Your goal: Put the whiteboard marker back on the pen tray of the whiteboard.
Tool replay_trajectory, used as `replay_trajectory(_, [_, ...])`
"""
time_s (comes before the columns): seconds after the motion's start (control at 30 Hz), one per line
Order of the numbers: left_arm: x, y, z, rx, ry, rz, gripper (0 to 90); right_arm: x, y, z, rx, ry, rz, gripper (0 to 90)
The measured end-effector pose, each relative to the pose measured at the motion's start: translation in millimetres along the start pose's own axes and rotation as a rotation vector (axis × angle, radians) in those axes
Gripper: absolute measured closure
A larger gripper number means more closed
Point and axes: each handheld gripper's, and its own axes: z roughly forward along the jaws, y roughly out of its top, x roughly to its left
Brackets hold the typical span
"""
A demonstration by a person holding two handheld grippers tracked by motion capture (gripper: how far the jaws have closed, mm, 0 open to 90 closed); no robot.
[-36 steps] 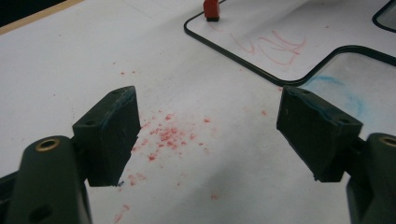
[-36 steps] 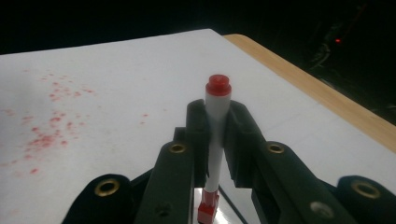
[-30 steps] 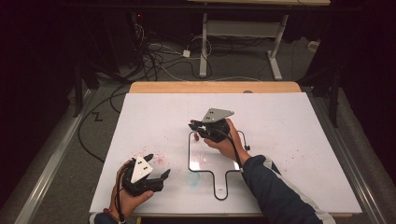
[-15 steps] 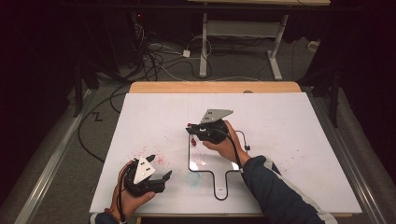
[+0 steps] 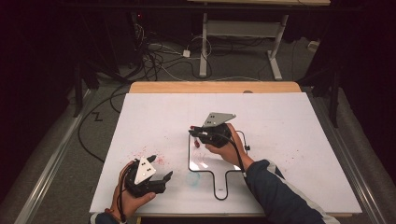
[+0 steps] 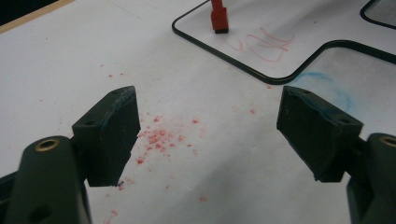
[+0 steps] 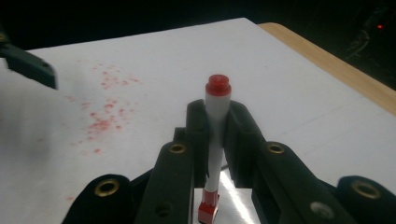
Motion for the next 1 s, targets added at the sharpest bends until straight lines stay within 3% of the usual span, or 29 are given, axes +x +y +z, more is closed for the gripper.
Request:
replay_trajectory(0.07, [-0.6, 0.3, 0.0, -0.002, -0.003, -0.002, 20.6, 6.6, -0.1, -1.3, -0.004, 0.058, 0.029, 81.7])
replay_trajectory(0.2, [-1.3, 0.6, 0.2, 0.003, -0.004, 0.006, 20.7, 14.3, -0.2, -2.4, -0.003, 0.096, 0.036, 81.7])
replay_trajectory(0.3, [-1.6, 0.7, 0.8, 0.008, -0.006, 0.008, 20.6, 19.3, 2.4, -3.1, 0.016, 0.060, -0.011, 81.7])
replay_trajectory(0.37, [-2.0, 0.7, 0.4, 0.005, -0.008, 0.010, 20.7, 15.4, 1.8, -3.0, 0.017, 0.010, -0.016, 81.8])
replay_trajectory(0.43, [-1.9, 0.8, 0.4, 0.006, -0.009, 0.010, 20.6, 11.7, 1.5, -3.6, 0.034, -0.075, -0.056, 81.8])
replay_trajectory(0.5, [-1.9, 0.5, 0.8, 0.004, -0.011, 0.006, 20.7, 8.4, 0.4, -4.8, 0.029, -0.071, -0.022, 81.7])
replay_trajectory(0.63, [-1.4, 0.5, 0.7, 0.006, -0.012, 0.006, 20.6, 17.0, -0.6, -8.4, 0.023, -0.007, -0.014, 81.7])
replay_trajectory(0.67, [-1.6, 0.6, 0.6, 0.008, -0.011, 0.007, 20.7, 23.7, -1.2, -10.2, 0.016, 0.046, 0.005, 81.7])
replay_trajectory(0.77, [-2.3, 1.1, 0.5, 0.007, -0.012, 0.012, 20.7, 30.6, -0.7, -12.3, 0.026, 0.061, 0.001, 81.7])
replay_trajectory(0.87, [-3.0, 1.3, 0.7, 0.007, -0.014, 0.011, 20.7, 30.6, -0.4, -14.1, 0.038, 0.021, -0.017, 81.8])
replay_trajectory(0.93, [-3.3, 1.3, 1.0, 0.009, -0.014, 0.012, 20.6, 26.7, 0.1, -14.4, 0.058, -0.056, -0.052, 81.8])
replay_trajectory(1.0, [-3.2, 1.2, 1.0, 0.008, -0.014, 0.012, 20.7, 20.8, -0.8, -14.6, 0.055, -0.077, -0.030, 81.8])
